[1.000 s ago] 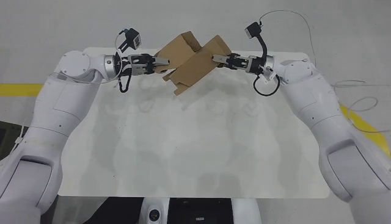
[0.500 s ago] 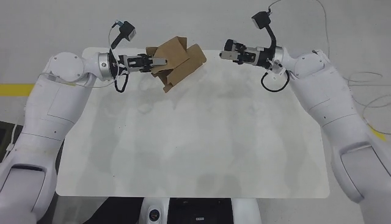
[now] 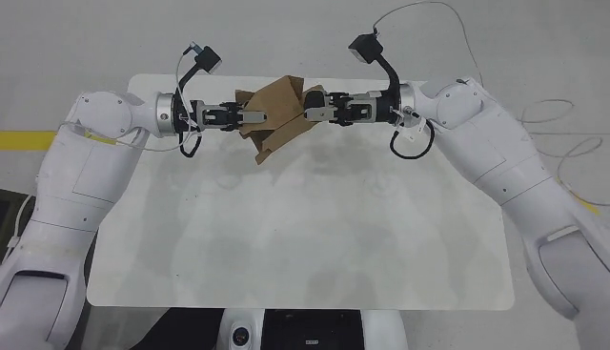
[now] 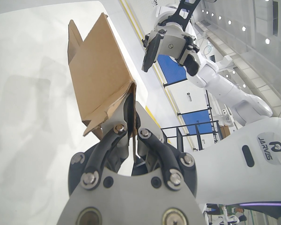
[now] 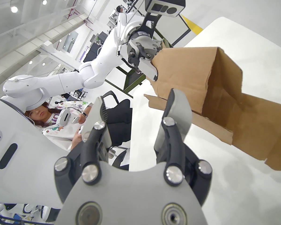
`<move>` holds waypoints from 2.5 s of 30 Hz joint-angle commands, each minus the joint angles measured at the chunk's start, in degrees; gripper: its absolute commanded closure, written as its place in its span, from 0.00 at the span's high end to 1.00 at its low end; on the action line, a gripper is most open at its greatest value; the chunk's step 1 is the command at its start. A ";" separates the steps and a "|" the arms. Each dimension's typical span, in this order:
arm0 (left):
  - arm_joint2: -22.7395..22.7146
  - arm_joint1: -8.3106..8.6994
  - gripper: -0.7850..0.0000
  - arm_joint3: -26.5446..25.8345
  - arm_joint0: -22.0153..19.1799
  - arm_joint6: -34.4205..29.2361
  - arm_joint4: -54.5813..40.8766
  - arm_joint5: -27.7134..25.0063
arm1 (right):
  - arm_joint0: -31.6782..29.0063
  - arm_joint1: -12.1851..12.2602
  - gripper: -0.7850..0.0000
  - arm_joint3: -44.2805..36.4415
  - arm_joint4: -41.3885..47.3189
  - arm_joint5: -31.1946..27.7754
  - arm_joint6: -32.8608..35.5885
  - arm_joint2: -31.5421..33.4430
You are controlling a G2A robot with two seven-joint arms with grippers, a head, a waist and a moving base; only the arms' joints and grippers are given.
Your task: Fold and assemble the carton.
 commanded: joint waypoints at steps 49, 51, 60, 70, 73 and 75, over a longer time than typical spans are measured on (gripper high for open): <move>-0.77 0.40 0.00 -4.34 2.46 -4.69 -2.23 -0.33 | 5.35 -5.26 0.34 7.81 12.92 1.76 1.77 -13.87; -0.77 0.40 0.00 -4.34 2.46 -4.69 -2.23 -0.33 | 5.35 -5.26 0.32 7.81 12.92 1.76 1.77 -13.87; -0.77 0.40 0.00 -4.34 2.46 -4.69 -2.23 -0.33 | 5.35 -5.26 0.00 7.81 12.92 1.76 1.77 -13.87; -0.77 0.40 0.00 -4.34 2.46 -4.69 -2.23 -0.33 | 5.35 -5.26 0.49 7.81 12.92 1.76 1.77 -13.87; -0.69 0.39 0.00 -4.36 2.58 -4.91 -2.58 -0.11 | 5.32 -5.22 1.00 8.19 12.67 2.23 2.23 -14.02; -0.67 0.40 0.00 -4.40 2.64 -5.12 -2.95 0.10 | 5.43 -5.17 1.00 8.52 12.51 2.59 2.60 -14.05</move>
